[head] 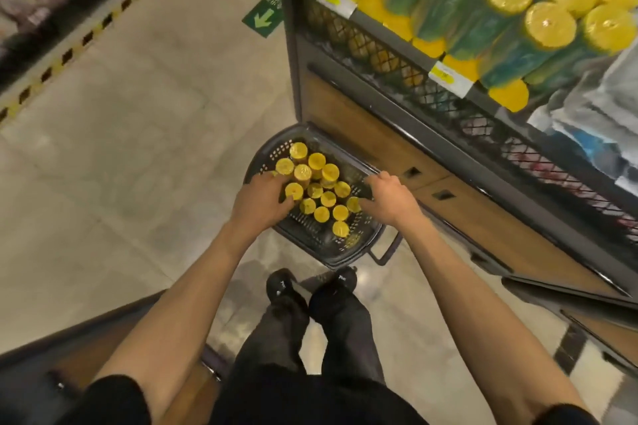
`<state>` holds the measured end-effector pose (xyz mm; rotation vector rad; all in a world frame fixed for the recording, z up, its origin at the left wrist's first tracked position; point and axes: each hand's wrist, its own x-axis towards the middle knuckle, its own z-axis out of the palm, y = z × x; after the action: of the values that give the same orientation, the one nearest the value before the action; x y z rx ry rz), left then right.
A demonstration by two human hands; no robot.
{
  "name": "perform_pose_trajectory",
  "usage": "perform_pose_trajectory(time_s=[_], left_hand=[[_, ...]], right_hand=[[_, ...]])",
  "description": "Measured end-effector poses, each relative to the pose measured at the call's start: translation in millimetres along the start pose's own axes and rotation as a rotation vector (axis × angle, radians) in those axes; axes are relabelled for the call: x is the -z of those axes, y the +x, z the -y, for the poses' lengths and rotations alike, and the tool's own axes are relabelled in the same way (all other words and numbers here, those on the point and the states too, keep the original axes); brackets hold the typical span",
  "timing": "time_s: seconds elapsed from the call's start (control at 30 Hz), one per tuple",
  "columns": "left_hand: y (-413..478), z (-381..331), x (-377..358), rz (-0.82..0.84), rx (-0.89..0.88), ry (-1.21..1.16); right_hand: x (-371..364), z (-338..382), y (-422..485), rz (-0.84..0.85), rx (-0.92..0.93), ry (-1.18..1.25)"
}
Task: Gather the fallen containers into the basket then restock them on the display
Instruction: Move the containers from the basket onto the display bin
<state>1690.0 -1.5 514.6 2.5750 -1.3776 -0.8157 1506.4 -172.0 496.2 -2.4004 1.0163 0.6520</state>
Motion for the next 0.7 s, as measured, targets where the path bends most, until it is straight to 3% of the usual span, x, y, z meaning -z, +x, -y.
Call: perform_pose_trajectory(time_s=[0.4, 0.7], left_hand=[[94.6, 103.5, -160.5, 0.019, -0.024, 0.096], [199.9, 159.6, -300.4, 0.02, -0.152, 0.276]], right_hand=[[-143.5, -3.7, 154.5, 0.011, -0.016, -0.021], [-253.1, -39.8, 275.4, -0.131, -0.017, -0.063]])
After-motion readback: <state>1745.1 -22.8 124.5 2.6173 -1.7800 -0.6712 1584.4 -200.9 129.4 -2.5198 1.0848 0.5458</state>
